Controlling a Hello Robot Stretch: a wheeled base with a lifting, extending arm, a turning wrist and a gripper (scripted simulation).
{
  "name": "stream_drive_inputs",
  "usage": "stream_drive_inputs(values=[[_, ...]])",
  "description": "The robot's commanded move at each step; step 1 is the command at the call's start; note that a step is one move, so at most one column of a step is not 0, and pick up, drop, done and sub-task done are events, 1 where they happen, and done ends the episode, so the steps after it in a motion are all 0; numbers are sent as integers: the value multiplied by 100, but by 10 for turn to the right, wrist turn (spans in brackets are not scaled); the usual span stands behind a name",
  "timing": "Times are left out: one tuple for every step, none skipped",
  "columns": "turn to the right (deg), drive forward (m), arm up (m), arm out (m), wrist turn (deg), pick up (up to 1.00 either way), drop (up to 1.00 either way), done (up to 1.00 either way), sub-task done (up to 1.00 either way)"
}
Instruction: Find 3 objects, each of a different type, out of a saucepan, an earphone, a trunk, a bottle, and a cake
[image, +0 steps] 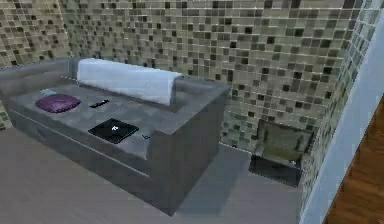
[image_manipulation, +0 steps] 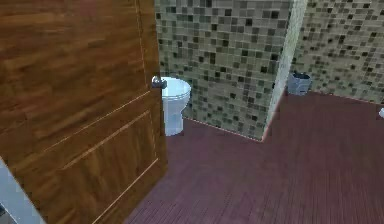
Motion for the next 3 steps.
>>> stream_drive_inputs(values=[[180, 0, 0, 0, 0, 0, 0, 0, 0], [0, 45, 0, 0, 0, 0, 0, 0, 0], [120, 0, 0, 0, 0, 0, 0, 0, 0]])
